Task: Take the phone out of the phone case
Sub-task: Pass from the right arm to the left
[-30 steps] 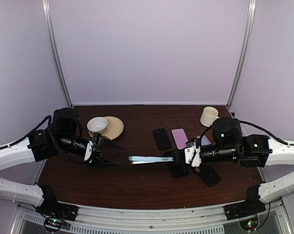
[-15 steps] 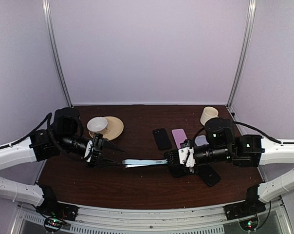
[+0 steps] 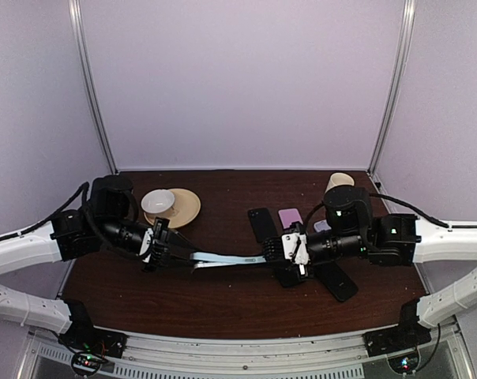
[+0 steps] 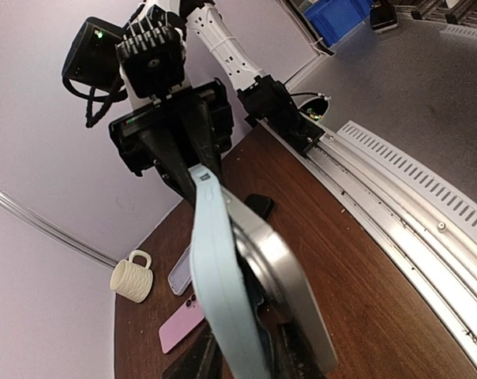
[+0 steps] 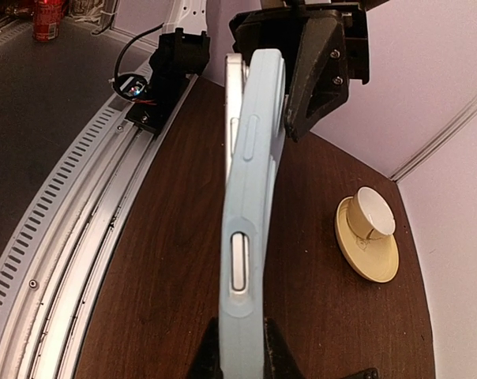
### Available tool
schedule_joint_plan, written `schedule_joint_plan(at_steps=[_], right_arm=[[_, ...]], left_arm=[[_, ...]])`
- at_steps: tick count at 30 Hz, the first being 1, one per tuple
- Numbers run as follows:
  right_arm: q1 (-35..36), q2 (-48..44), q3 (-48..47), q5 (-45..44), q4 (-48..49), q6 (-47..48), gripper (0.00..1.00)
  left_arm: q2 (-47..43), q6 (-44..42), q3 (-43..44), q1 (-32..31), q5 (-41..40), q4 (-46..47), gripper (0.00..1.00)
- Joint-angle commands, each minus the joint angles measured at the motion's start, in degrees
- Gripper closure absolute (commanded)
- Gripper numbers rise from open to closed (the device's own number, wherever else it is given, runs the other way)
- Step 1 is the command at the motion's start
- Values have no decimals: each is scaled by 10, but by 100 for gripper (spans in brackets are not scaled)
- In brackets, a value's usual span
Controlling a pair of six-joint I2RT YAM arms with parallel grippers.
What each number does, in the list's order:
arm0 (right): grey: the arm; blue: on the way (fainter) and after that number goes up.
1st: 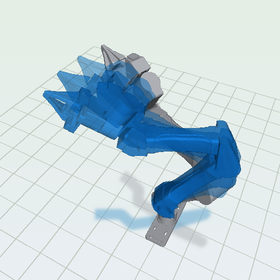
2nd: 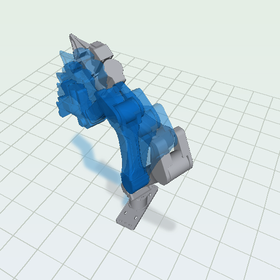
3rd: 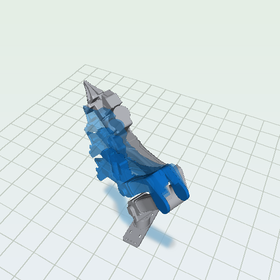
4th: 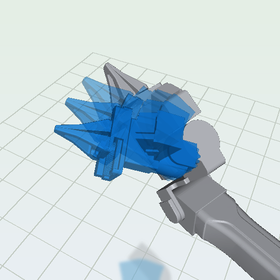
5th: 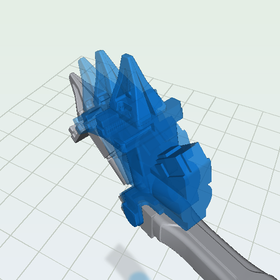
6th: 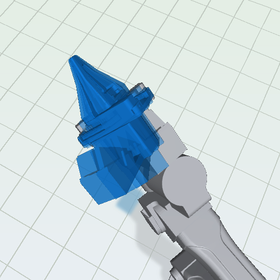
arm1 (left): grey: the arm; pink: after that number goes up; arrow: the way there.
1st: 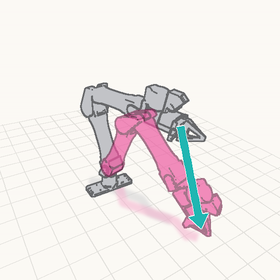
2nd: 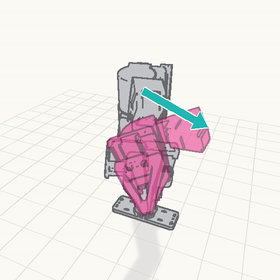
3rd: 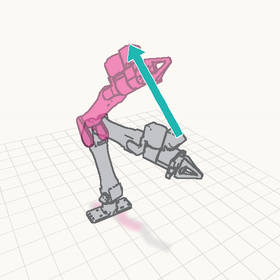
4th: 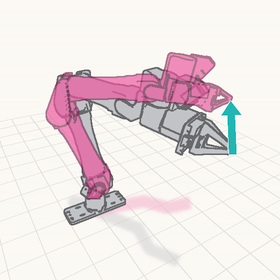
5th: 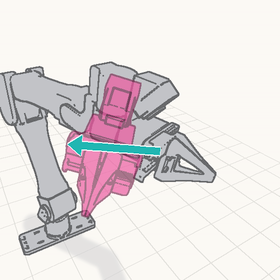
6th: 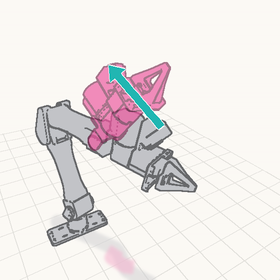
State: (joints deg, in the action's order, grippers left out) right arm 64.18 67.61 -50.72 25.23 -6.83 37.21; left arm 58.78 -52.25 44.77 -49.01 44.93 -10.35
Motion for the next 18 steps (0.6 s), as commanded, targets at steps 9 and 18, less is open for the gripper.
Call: schedule_joint_plan(at_steps=[9, 18], right_arm=[[-19, -57, 14, -99, 77, 8, 100], [-21, -81, 34, -166, 94, 13, 100]], left_arm=[[-35, -48, -16, 3, -162, 29, 54], [-58, -12, -15, 16, -111, 50, 60]])
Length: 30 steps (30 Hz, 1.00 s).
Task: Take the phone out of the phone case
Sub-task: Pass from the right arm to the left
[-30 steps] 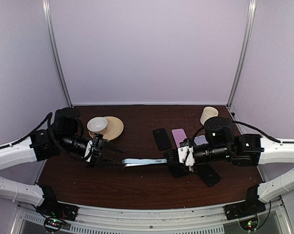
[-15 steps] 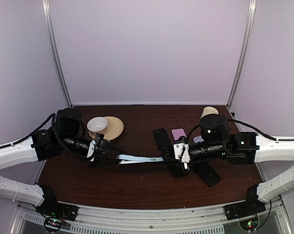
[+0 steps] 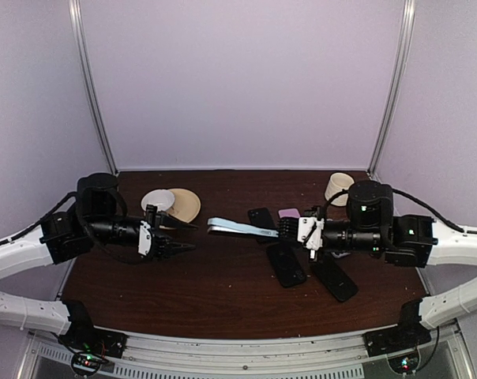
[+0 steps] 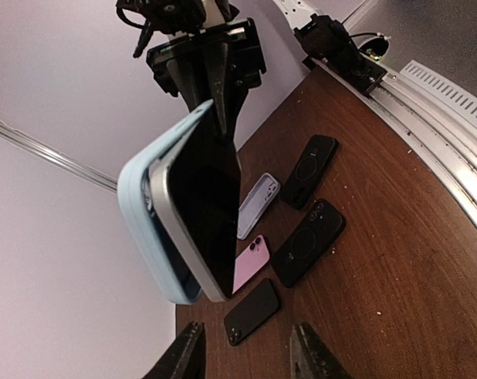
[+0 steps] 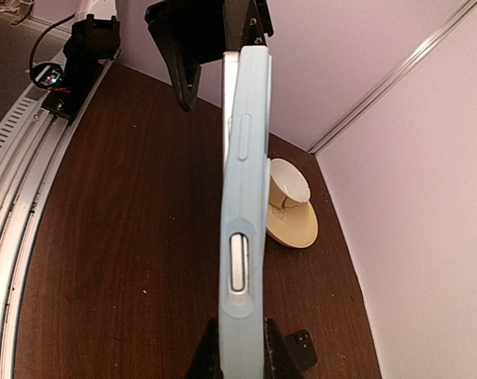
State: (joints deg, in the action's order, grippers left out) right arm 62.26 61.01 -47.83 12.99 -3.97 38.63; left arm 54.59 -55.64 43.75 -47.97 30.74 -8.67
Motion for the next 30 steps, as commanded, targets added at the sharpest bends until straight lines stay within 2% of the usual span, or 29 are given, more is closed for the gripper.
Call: schedule_joint_plan(at_steps=[1, 10, 30], right_arm=[[-2, -13, 4, -40, 68, -2, 100], [-2, 2, -3, 16, 90, -11, 100], [4, 27, -18, 86, 119, -25, 100]], left_arm=[[-16, 29, -6, 5, 45, 37, 60], [5, 72, -4, 5, 105, 64, 61], [27, 87, 1, 5, 109, 68, 61]])
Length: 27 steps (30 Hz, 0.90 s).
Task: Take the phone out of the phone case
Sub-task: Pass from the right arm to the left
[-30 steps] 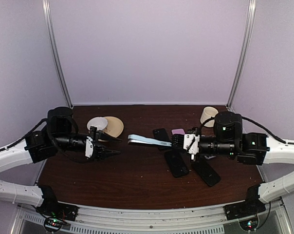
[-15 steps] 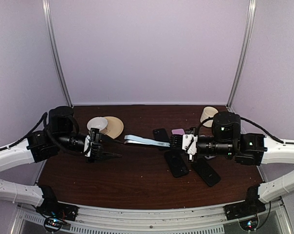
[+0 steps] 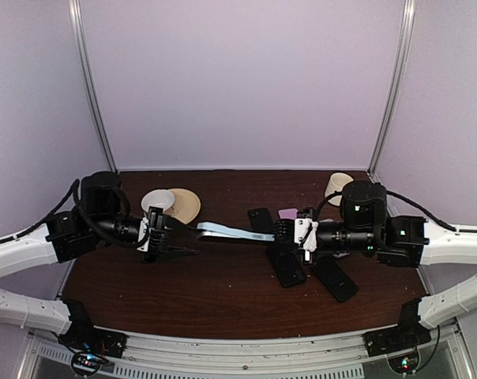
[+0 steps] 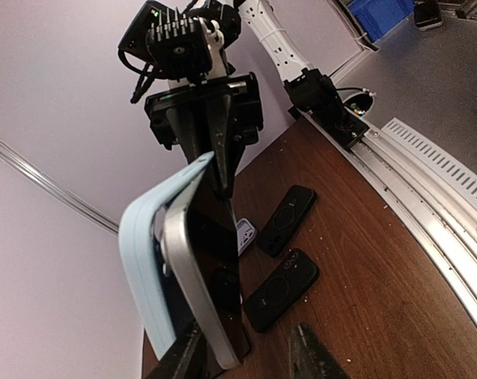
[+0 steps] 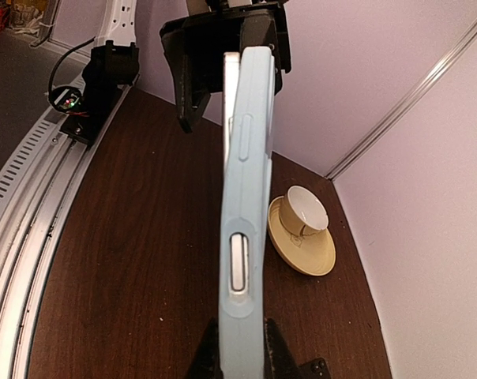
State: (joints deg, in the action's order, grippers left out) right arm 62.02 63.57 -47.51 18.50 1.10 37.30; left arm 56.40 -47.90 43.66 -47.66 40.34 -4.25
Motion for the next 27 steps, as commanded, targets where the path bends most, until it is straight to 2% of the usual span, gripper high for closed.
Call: schedule_joint_plan(at_steps=[1, 7, 16, 21, 24, 25, 27], right_arm=[[7, 4, -21, 32, 71, -12, 100], [11, 23, -34, 36, 81, -8, 100], [17, 43, -41, 48, 96, -13, 100], [21, 48, -42, 52, 98, -17, 100], [22, 49, -42, 50, 92, -21, 100], [22, 49, -42, 45, 89, -24, 99], [23, 47, -40, 34, 78, -33, 79]], left_arm=[[10, 10, 2, 2, 13, 22, 61], [14, 11, 3, 2, 16, 23, 65], [15, 12, 3, 2, 9, 24, 83], [14, 12, 4, 2, 3, 24, 100], [13, 12, 3, 2, -2, 25, 100], [11, 11, 4, 2, -3, 25, 100], [11, 12, 4, 2, -5, 25, 100]])
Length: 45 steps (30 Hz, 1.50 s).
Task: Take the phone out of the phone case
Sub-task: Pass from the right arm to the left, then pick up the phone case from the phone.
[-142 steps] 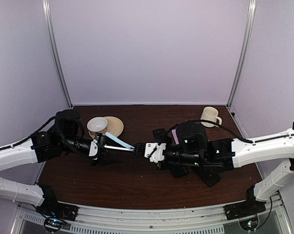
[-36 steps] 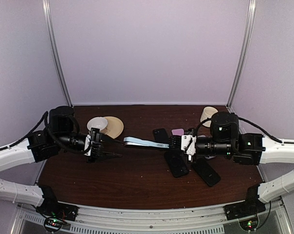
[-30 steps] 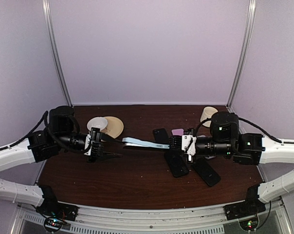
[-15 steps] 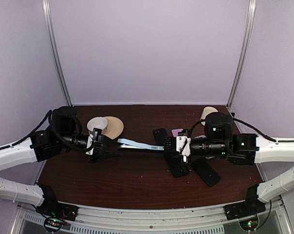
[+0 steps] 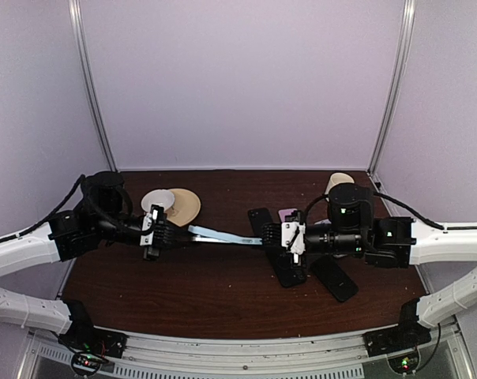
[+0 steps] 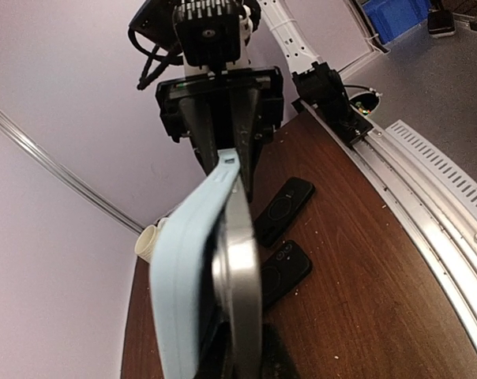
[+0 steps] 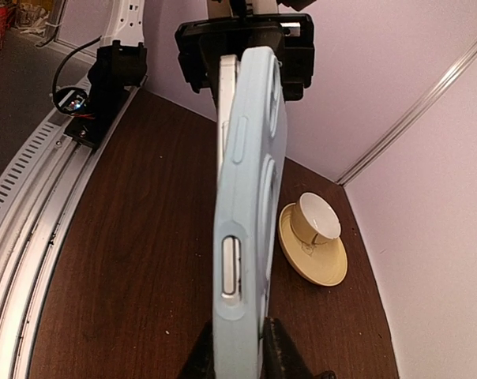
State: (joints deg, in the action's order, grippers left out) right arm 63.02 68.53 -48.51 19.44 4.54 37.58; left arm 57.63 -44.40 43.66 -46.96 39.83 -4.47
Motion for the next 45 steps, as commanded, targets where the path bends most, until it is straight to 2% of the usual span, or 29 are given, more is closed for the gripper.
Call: schedule_joint_plan(at_steps=[1, 2, 4, 12, 19, 23, 29, 34, 45], right_arm=[[13, -6, -27, 21, 37, -38, 66], [13, -9, -24, 17, 30, -41, 49], [13, -16, -16, 10, 19, -48, 34], [13, -25, -23, 25, -4, -110, 15], [25, 10, -89, 26, -76, -172, 13], [40, 30, -114, 9, -80, -205, 7], [66, 52, -128, -68, -32, -257, 5], [84, 75, -159, -124, -52, -274, 9], [114, 136, -203, -146, -74, -269, 21]], left_arm=[[-1, -24, 3, -4, -1, 27, 100], [-1, -25, 3, -5, -1, 27, 100], [-1, -27, 2, -5, -2, 26, 100], [4, -45, 6, -5, -3, 6, 100], [12, -51, 7, -5, -5, -1, 100], [15, -56, 9, -6, -7, -10, 100], [19, -65, 13, -9, -13, -22, 100], [22, -74, 15, -17, -22, -33, 100], [24, -79, 16, -22, -27, -38, 100]])
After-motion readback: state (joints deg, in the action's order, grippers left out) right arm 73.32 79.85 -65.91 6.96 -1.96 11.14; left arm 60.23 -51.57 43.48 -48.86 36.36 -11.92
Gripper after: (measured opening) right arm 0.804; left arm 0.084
